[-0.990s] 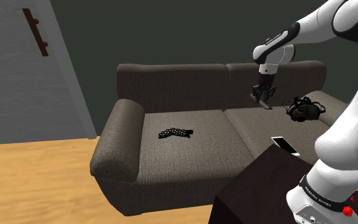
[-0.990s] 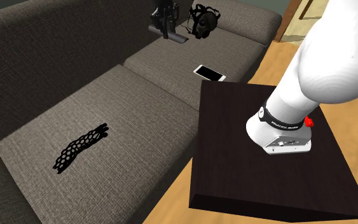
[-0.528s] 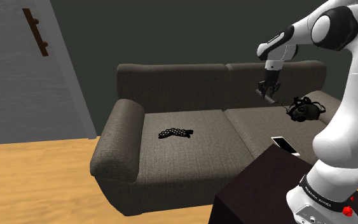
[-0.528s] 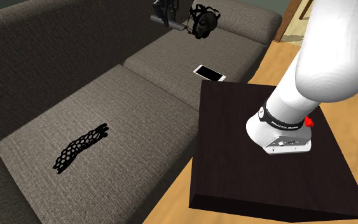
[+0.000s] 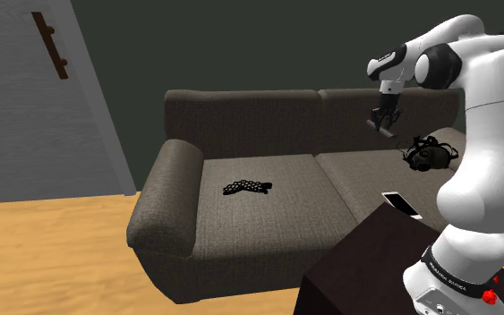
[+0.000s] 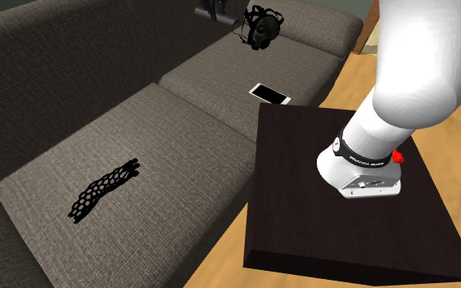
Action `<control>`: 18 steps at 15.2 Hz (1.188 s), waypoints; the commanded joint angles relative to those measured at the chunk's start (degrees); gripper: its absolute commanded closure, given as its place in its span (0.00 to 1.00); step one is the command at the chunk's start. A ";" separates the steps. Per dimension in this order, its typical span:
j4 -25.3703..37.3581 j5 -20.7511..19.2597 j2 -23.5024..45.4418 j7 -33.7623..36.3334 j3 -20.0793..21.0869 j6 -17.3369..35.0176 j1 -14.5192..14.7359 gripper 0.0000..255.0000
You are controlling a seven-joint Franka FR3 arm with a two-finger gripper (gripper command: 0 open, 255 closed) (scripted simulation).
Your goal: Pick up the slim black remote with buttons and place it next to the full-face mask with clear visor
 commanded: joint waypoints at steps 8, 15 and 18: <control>9.67 1.45 9.05 -2.13 0.49 -0.66 -3.56 1.00; 7.77 1.93 11.17 -2.28 0.84 3.30 -3.59 1.00; 7.20 2.15 12.21 -2.35 1.01 4.90 -3.64 1.00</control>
